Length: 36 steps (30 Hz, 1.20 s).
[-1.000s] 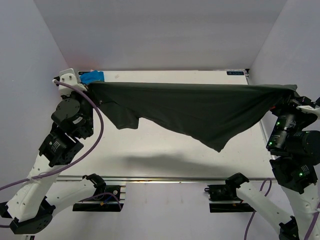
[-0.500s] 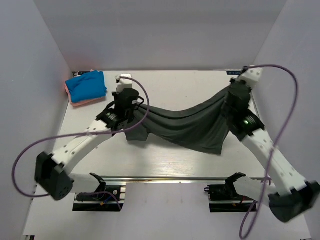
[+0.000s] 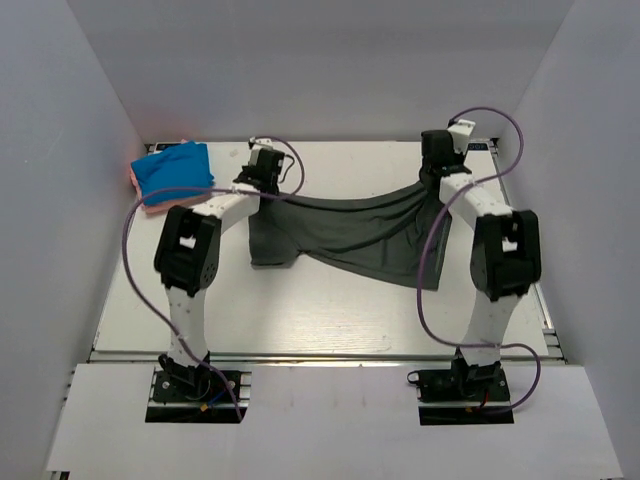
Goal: Fold and stack the t-shirts
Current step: Flatten out the tshirt
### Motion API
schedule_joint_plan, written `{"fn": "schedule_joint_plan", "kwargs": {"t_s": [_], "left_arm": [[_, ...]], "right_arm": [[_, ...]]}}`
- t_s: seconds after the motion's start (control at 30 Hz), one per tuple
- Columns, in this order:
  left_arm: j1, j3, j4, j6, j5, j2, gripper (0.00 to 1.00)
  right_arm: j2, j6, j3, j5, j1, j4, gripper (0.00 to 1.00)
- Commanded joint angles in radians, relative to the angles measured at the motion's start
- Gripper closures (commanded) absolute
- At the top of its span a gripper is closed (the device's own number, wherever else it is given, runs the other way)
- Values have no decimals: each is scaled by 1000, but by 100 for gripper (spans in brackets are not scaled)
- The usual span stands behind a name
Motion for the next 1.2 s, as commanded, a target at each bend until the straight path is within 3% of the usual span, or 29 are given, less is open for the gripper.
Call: {"fn": "schedule_joint_plan", "kwargs": {"t_s": [0.0, 0.1, 0.2, 0.23, 0.33, 0.37, 0.6, 0.77, 0.97, 1.17], "left_arm": [[30, 140, 12, 1, 111, 79, 100], [59, 239, -7, 1, 162, 170, 92], [88, 320, -22, 10, 216, 219, 60], [103, 350, -42, 10, 228, 233, 40], [127, 362, -74, -2, 277, 222, 1], [127, 352, -83, -11, 288, 204, 0], [139, 71, -65, -34, 379, -80, 0], [139, -261, 45, -54, 564, -340, 0], [139, -418, -34, -89, 520, -454, 0], [139, -579, 15, -126, 536, -508, 0]], "right_arm": [[85, 7, 142, -50, -29, -3, 100], [179, 20, 247, -83, -47, -26, 100], [244, 32, 310, -152, -68, -50, 89], [248, 35, 317, -184, -79, -54, 68], [232, 26, 325, -224, -84, -84, 18], [218, 29, 312, -234, -84, -94, 10], [11, 92, 185, -316, -85, -256, 10], [-218, 109, -97, -493, -84, -272, 10], [-490, 179, -420, -544, -78, -258, 10], [-664, 216, -646, -605, -78, -238, 10]]}}
